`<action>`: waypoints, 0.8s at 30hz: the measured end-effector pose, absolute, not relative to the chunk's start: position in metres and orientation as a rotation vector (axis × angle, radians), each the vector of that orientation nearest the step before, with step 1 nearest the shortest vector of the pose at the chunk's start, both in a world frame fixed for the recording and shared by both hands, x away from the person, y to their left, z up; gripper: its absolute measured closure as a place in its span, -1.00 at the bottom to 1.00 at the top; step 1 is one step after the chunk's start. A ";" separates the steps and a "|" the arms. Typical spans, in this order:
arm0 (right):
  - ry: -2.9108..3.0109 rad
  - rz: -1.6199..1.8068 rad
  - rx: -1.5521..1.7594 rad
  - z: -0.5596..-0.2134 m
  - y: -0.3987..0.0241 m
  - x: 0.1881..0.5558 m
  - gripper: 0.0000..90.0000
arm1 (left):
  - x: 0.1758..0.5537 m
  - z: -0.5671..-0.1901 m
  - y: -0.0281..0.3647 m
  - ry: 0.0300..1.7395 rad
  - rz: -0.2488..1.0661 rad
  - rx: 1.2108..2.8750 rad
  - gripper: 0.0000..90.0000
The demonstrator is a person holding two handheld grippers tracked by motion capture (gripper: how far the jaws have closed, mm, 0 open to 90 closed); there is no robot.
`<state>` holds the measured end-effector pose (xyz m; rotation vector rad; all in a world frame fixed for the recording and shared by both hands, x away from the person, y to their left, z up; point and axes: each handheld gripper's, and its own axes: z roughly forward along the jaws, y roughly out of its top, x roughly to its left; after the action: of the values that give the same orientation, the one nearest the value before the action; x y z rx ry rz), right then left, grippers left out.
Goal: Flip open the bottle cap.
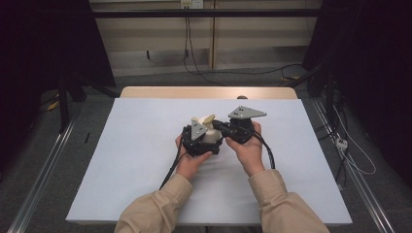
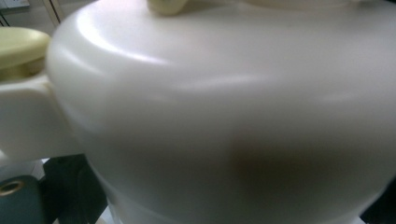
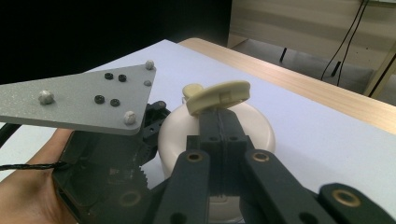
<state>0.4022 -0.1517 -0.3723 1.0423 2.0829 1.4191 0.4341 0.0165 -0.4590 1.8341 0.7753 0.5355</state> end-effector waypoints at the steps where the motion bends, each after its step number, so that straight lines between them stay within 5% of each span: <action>1: 2.083 1.421 1.045 -0.372 -0.151 0.402 1.00 | 0.434 -0.459 0.016 0.775 0.535 1.834 -0.89; 24: 2.069 1.432 1.053 -0.370 -0.148 0.406 1.00 | 0.434 -0.459 0.016 0.779 0.537 1.831 -0.89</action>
<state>0.4059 -0.1482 -0.3695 1.0525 2.0693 1.4323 0.4337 0.0157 -0.4592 1.8307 0.7795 0.5369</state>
